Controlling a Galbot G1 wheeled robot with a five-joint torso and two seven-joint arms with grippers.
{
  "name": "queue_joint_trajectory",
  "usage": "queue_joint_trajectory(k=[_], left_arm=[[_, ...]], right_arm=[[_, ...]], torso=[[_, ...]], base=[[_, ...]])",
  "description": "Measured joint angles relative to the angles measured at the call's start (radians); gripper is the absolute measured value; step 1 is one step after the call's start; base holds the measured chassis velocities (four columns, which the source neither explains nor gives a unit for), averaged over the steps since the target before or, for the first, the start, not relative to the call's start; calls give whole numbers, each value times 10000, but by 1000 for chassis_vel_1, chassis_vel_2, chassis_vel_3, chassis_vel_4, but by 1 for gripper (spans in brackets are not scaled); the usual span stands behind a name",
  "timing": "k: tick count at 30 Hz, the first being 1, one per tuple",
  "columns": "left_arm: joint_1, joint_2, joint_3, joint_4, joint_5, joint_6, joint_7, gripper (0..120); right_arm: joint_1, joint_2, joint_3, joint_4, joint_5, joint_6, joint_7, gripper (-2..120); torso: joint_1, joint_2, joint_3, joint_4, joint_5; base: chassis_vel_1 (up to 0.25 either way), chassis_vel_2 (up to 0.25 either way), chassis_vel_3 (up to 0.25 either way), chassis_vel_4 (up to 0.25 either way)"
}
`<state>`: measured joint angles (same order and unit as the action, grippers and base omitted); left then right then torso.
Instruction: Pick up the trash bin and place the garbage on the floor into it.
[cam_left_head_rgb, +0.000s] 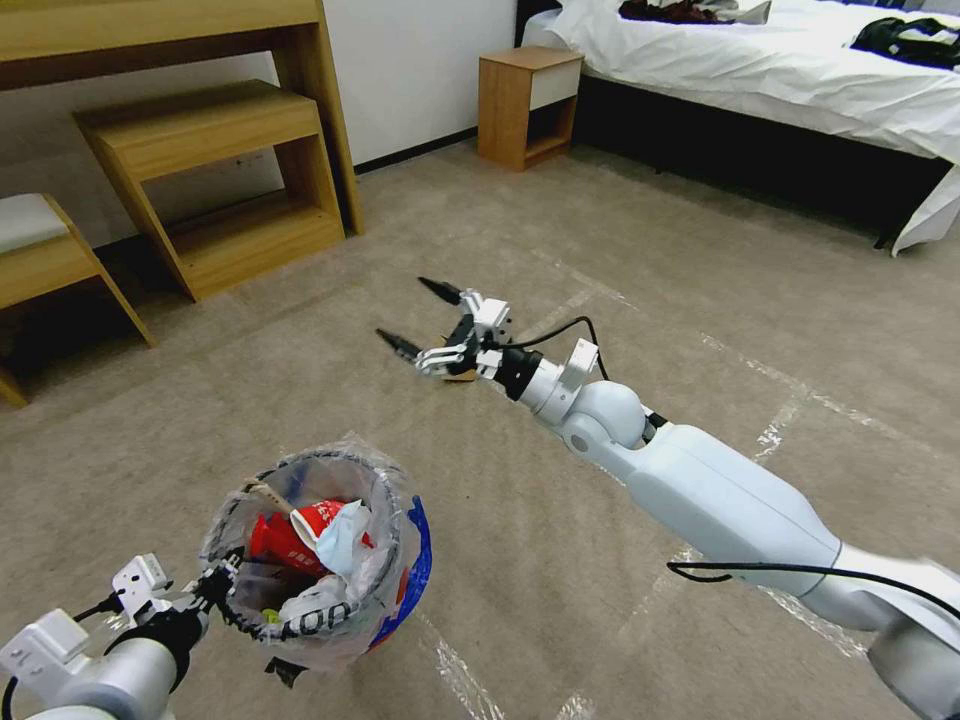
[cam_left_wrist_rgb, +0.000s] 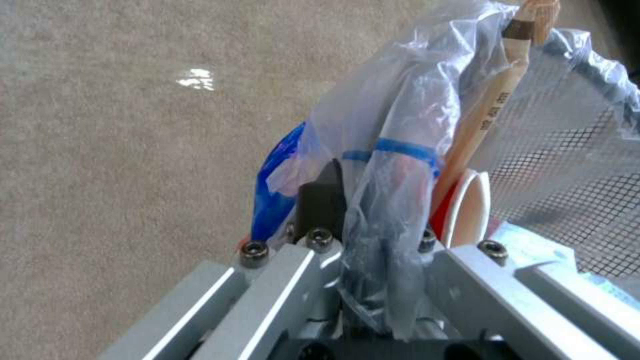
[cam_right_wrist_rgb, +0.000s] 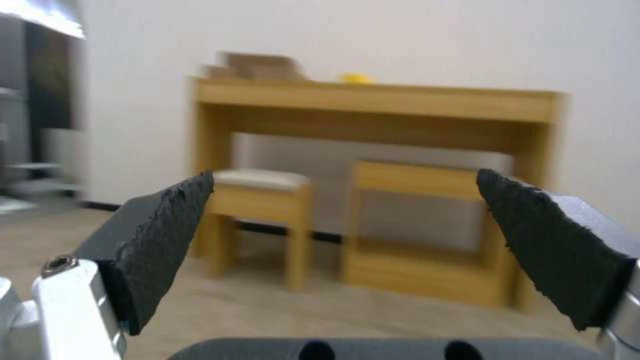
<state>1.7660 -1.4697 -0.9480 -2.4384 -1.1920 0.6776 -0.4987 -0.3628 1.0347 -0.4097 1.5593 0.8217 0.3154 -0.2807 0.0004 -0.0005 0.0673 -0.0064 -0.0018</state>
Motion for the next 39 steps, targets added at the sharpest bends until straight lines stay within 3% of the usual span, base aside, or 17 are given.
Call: queue_joint_trajectory(k=[3, 4, 5, 6, 9, 12, 17, 22, 27, 34, 39], left_arm=[[18, -20, 27, -24, 19, 0, 0, 0], [39, -39, 41, -127, 22, 3, 1, 0], [39, -39, 41, -127, 22, 3, 1, 0], [62, -37, 44, -144, 22, 6, 6, 0], [159, -43, -21, -174, 24, 9, 39, 0], [330, -120, -192, -321, 10, 10, 99, 0], [333, -117, -201, -355, -8, 9, 101, 0], [364, -96, -183, -362, -9, 10, 101, 0], [372, -59, -216, -386, -99, 11, 94, 0], [388, -45, -252, -475, -235, 15, 55, 0], [393, -62, -252, -504, -255, 18, 48, 0]], right_arm=[[-248, 105, 247, -41, -450, -385, 1613, 100], [-481, 406, 357, -12, -1072, -675, 3968, 100], [-481, 406, 357, -12, -1072, -675, 3968, 100], [-638, 694, 552, -95, -1623, -680, 4889, 100], [-1473, 1332, 1795, -90, -3312, -685, 6294, 100], [-2174, 1260, 2651, 433, -3563, -988, 6899, 100], [-3610, 487, 4344, 1100, -4571, -1127, 7184, 100], [-4493, 403, 5277, 1567, -4978, -1232, 7267, 100], [-5525, 820, 6159, 2166, -5339, -1387, 7326, 100], [-7114, 2125, 7669, 2952, -6631, -341, 6691, 100], [-7662, 2422, 8140, 3272, -6786, -272, 6519, 100]], torso=[[0, 0, 0, 0, -2], [0, 0, 0, 0, -1], [0, 0, 0, 0, -1], [0, -1, 0, -1, 0], [0, -1, 0, 5, -2], [0, 0, -1, 6, 2], [0, 0, -1, -6, 1], [0, 0, -1, 0, 0], [0, 0, -2, 0, 0], [0, 0, -1, 2, -1], [-1, 0, -2, 0, -2]], base=[[0, 0, 0, 0], [0, 0, 0, 0], [0, 0, 0, 0], [0, 0, 0, 0], [0, 0, 0, 0], [0, 0, 0, 0], [0, 0, 0, 0], [0, 0, 0, 0], [0, 0, 0, 0], [0, 0, 0, 0], [0, 0, 0, 0]])
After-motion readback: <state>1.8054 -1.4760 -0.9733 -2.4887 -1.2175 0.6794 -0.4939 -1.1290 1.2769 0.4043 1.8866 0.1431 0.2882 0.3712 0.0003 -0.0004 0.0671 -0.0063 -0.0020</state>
